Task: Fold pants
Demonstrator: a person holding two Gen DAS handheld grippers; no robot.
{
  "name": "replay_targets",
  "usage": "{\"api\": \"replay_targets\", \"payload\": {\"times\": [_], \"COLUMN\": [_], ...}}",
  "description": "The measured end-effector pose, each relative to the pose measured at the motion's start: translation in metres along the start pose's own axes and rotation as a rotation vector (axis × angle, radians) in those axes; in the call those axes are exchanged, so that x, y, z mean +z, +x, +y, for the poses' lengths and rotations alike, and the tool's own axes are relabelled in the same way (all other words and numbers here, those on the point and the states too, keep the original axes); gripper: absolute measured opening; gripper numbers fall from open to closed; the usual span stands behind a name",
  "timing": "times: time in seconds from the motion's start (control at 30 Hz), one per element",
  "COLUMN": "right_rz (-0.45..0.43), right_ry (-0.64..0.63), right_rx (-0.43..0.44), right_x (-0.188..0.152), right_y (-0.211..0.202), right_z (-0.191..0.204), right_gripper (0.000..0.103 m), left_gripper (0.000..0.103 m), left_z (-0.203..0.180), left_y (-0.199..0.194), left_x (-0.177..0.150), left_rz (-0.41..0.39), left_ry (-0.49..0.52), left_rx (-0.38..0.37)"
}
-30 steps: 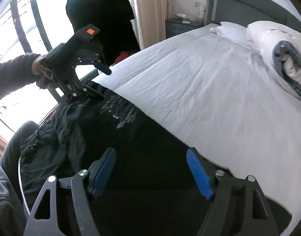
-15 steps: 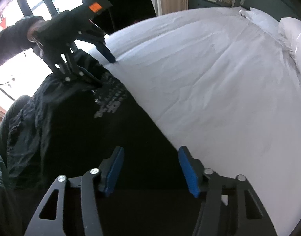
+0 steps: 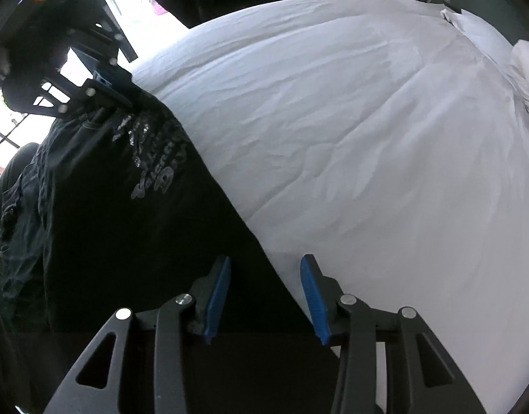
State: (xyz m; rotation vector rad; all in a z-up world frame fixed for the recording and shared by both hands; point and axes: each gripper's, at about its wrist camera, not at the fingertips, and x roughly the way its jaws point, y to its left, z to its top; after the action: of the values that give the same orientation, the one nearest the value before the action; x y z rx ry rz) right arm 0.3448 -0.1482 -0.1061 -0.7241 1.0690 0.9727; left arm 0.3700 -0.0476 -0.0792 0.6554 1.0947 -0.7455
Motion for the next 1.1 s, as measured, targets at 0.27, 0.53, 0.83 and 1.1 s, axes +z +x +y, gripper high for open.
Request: {"api": "replay_targets", "payload": {"times": [0.27,0.53,0.83,1.1], "right_rz": [0.033,0.017,0.051,-0.019], "right_ry": [-0.041,-0.054,-0.089,-0.030], "right_rx": [0.005,0.056,0.113,0.035], "right_x": [0.003,0.011,0.021,0.014], "right_y": [-0.004,-0.021,-0.025,-0.071], "right_z": [-0.002,-0.009,-0.005,-0.004], "right_gripper": [0.045,0.045,0.011,0.005], "left_gripper": [0.007,0.007,0.007,0.007], "left_z": [-0.006,-0.041,-0.073,-0.068], "left_y": [-0.039,-0.077,-0.090,-0.087], "left_x": [0.012,-0.036,-0.060,-0.062], "left_rz": [-0.135,-0.193,-0.224,-0.193], "left_ry": [0.039,0.053,0.098,0.040], "left_rx": [0.110,0.162,0.199,0.212]}}
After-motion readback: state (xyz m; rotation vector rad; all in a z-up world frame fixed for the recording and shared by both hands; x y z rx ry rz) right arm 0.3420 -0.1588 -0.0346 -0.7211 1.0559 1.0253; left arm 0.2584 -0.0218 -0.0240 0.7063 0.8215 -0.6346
